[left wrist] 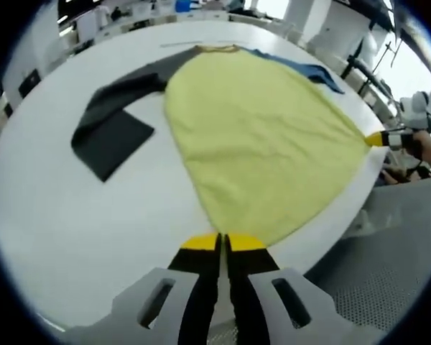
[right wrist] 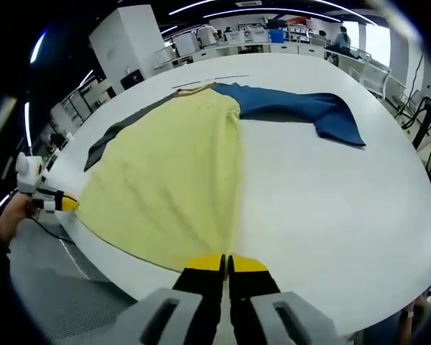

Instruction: Fold the garment on the visible template until the final outline fits inside the template.

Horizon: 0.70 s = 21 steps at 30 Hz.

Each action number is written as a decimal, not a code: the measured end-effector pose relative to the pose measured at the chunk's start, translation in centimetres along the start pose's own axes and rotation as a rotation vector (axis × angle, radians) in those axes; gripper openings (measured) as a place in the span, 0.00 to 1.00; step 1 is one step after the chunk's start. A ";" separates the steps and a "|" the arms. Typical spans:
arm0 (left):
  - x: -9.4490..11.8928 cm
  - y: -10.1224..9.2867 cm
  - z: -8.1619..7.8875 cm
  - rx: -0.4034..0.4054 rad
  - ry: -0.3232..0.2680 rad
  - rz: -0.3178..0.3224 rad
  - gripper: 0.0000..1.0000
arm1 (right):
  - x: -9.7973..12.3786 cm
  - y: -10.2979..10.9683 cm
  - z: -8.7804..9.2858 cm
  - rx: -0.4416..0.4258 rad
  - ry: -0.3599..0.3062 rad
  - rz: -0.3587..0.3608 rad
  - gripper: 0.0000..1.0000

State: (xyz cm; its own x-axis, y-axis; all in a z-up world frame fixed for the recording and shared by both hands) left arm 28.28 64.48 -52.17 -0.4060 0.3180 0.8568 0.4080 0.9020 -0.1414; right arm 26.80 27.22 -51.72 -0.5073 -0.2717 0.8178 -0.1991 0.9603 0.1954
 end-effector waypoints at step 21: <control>0.4 -0.4 -0.4 0.017 -0.061 0.002 0.16 | 0.2 0.1 -0.5 -0.006 -0.015 -0.008 0.17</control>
State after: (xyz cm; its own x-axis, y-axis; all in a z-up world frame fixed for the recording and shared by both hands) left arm 28.31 64.06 -51.60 -0.4546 0.3367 0.8246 0.3954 0.9059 -0.1519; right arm 27.06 27.29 -51.26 -0.5184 -0.2806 0.8078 -0.1983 0.9583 0.2056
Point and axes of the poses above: the point that each gripper's makers call its tool centre point, and the gripper's own axes: x roughly backward along the fingers, y roughly to its left, z roughly out of its underside, the point moved 2 cm from there along x, roughly backward along the fingers, and after that the axes turned 1 degree about x, right-handed, at the moved point
